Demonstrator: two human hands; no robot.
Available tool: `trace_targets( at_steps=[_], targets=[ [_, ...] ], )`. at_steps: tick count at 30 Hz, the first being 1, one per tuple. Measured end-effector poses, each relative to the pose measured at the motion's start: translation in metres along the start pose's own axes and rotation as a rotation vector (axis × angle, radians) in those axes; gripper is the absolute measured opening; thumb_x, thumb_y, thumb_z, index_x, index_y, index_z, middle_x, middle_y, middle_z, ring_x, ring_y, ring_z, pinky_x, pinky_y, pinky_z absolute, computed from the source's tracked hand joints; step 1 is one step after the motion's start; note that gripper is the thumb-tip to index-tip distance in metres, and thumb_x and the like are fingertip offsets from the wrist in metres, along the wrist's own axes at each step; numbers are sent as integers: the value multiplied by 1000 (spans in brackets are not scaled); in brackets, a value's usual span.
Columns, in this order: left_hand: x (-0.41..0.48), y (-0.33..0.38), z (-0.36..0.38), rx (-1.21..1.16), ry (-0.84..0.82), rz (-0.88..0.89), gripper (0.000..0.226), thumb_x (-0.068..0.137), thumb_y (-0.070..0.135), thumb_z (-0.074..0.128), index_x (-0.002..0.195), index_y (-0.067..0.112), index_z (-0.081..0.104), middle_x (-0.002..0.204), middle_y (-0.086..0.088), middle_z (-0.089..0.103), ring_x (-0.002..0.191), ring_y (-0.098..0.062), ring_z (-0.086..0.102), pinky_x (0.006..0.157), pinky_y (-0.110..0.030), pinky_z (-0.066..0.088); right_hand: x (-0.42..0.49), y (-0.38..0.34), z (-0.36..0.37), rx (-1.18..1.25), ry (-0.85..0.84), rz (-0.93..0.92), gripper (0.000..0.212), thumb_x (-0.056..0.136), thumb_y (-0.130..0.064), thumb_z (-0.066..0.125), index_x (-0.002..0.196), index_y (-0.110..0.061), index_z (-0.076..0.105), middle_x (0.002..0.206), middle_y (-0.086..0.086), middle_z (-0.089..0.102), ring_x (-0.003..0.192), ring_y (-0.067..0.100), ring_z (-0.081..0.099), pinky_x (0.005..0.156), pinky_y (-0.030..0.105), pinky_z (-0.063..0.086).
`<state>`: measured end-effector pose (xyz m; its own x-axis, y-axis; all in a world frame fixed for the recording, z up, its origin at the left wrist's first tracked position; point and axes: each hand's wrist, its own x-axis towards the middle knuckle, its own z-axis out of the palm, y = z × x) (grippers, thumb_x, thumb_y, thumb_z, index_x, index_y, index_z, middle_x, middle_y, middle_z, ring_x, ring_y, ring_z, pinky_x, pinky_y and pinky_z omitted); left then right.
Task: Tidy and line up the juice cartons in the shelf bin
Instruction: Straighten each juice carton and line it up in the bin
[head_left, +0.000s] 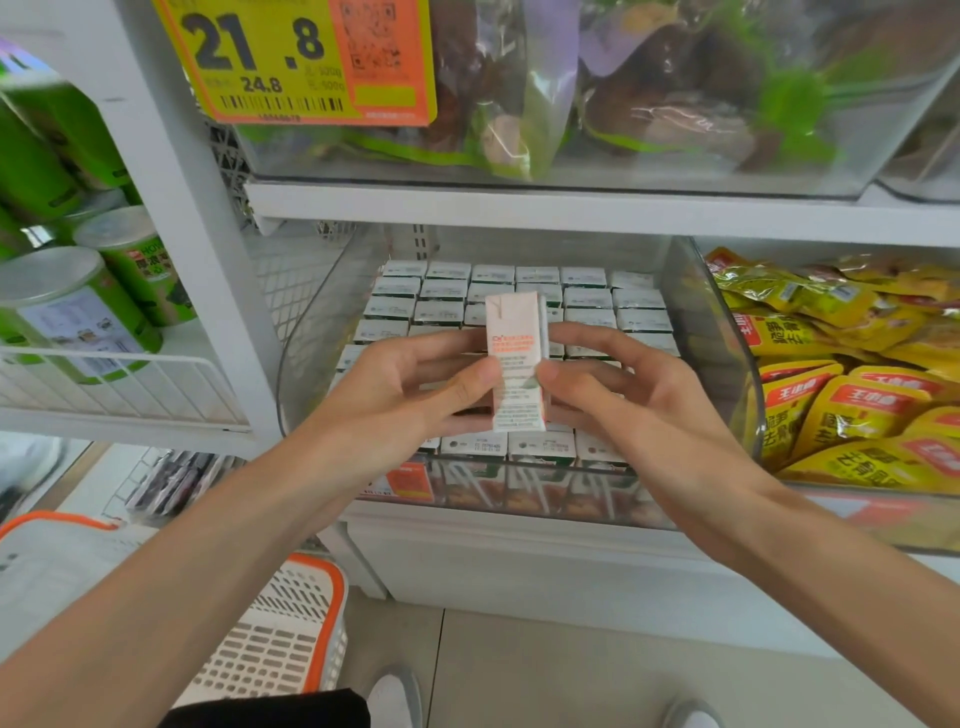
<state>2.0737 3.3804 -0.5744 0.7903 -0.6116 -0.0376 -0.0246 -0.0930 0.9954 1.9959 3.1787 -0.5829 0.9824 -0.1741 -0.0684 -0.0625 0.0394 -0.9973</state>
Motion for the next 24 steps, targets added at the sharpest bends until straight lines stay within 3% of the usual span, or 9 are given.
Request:
trace_targets(
  at_steps=[5,9,15,24],
  targets=[
    [3,-4,-3,15,106,5,42,89,20,78,130,22,70,117,7,79,109,-13,76,86,-25,62,1,5,2,-61,-37,-65,22,99,-17,70,122,-19,69,108,-5,82,102,9,77,86,14,56],
    [2,-7,-2,27,125,2,45,86,26,80,130,23,70,117,9,79,107,-12,76,87,-25,62,3,7,1,-56,-44,-86,21,101,-17,68,122,-17,69,109,-3,82,103,12,78,92,18,58],
    [3,-5,-3,54,130,-1,43,91,27,77,133,23,69,119,9,78,109,-9,75,89,-25,61,3,8,2,-54,-27,-112,16,99,-20,70,115,-19,71,102,-7,83,93,2,77,78,9,55],
    [2,-3,-1,67,129,2,39,94,27,74,132,24,70,118,11,78,109,-7,75,87,-22,61,4,8,4,-68,1,-106,13,98,-19,72,111,-17,71,99,-7,83,88,2,77,76,10,55]
  ],
)
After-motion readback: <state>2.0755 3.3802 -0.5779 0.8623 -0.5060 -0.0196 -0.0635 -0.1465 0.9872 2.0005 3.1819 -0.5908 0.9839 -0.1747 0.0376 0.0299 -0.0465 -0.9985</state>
